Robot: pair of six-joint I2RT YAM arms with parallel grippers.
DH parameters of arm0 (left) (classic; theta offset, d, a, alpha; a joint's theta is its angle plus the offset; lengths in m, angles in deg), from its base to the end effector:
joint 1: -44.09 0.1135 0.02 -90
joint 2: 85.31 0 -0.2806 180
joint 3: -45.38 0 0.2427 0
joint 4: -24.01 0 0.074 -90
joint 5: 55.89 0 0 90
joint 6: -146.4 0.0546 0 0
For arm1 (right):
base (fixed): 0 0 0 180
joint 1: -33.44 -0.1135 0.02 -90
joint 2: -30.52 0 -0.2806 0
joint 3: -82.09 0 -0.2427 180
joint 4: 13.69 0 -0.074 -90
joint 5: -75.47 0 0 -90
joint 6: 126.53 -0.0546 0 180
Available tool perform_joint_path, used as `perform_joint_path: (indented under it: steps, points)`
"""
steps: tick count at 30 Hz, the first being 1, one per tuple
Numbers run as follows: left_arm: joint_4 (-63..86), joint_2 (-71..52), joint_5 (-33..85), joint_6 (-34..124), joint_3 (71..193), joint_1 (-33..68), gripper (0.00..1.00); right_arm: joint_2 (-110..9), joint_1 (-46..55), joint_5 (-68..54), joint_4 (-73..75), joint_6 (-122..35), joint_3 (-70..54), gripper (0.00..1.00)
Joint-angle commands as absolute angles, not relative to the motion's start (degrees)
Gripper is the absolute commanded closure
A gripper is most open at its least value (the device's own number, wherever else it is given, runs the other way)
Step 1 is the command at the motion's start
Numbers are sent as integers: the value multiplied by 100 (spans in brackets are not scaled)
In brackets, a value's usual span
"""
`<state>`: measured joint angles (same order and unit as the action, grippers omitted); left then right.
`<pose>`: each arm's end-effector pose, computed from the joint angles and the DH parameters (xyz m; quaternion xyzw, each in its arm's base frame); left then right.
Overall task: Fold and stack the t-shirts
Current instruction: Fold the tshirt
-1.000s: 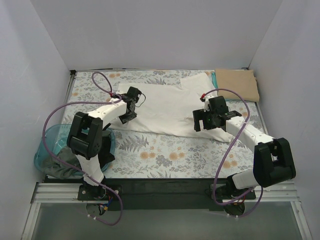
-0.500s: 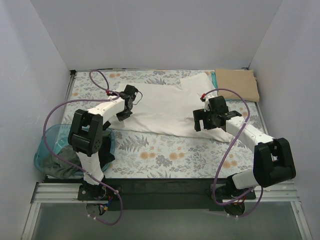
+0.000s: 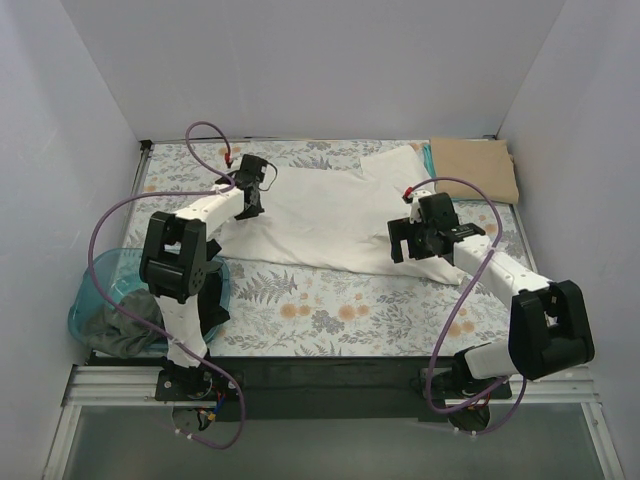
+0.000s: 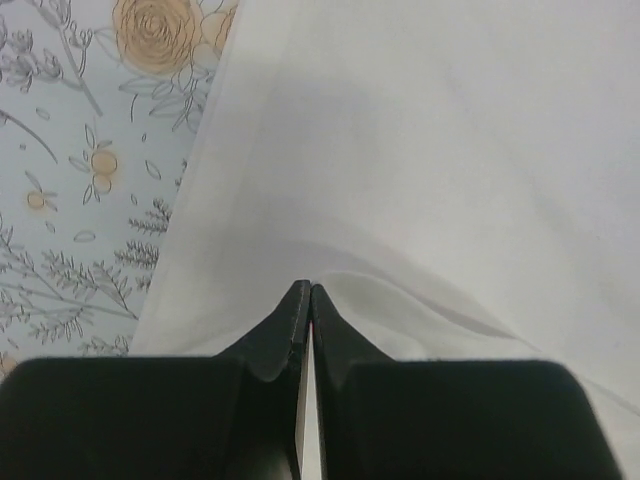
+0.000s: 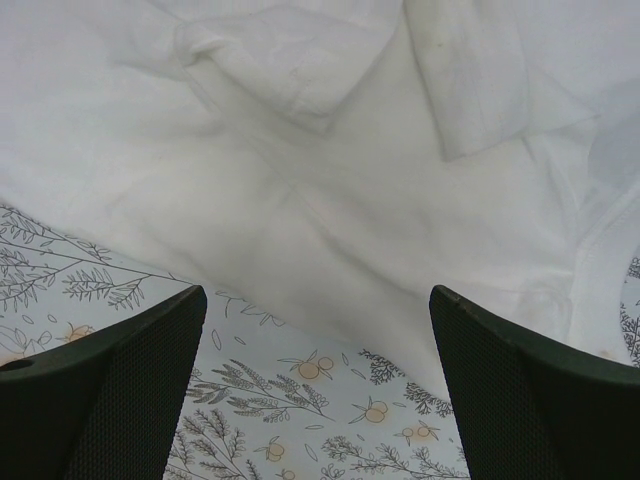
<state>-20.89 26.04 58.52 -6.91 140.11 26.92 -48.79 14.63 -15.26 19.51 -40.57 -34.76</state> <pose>0.4019 -0.1006 0.1967 -0.4191 0.8512 0.0011 0.3159 0.2698 0.0912 0.2241 -0.1183 0.9303 0.0629 0.3416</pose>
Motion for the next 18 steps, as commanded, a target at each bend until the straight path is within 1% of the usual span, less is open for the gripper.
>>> perform_joint_path:
  steps: [1, 2, 3, 4, 6, 7, 9, 12, 14, 15, 16, 18]
  points:
    - [-1745, 2868, 5670, 198, 14501, 2923, 100, -4683, 1454, -1620, 1810, -3952, -3570, 2]
    - [-1772, 2903, 5679, 243, 14573, 2958, 100, -4665, 1454, -1637, 1802, -3952, -3587, 2]
    - [-1763, 2938, 5766, 295, 14652, 3011, 91, -4648, 1445, -1664, 1811, -3961, -3596, 2]
    - [-1772, 2974, 5863, 348, 14731, 3020, 60, -4639, 1454, -1673, 1802, -3961, -3596, 2]
    - [-1807, 3000, 6222, 366, 14985, 3029, 48, -4612, 1463, -1673, 1819, -3978, -3578, 2]
    - [-1903, 3026, 6259, 331, 15108, 3038, 37, -4595, 1454, -1681, 1828, -3978, -3578, 2]
    - [-2158, 3001, 6128, 138, 15381, 3038, 25, -4542, 1454, -1804, 1828, -4031, -3570, 2]
    - [-2439, 2773, 5979, -476, 15479, 3029, 19, -4516, 1463, -1927, 1819, -4154, -3508, 2]
    - [-2466, 2458, 5365, -687, 15348, 3029, 18, -4524, 1454, -1910, 1811, -4189, -3491, 2]
    - [-2440, 2351, 5171, -1037, 15103, 3020, 17, -4585, 1454, -1875, 1819, -4207, -3482, 2]
    - [-2309, 2237, 4673, -1127, 14953, 3012, 17, -4629, 1463, -1840, 1819, -4216, -3464, 2]
    - [-2046, 1843, 4345, -1477, 14288, 2968, 16, -4813, 1463, -1831, 1811, -4251, -3429, 2]
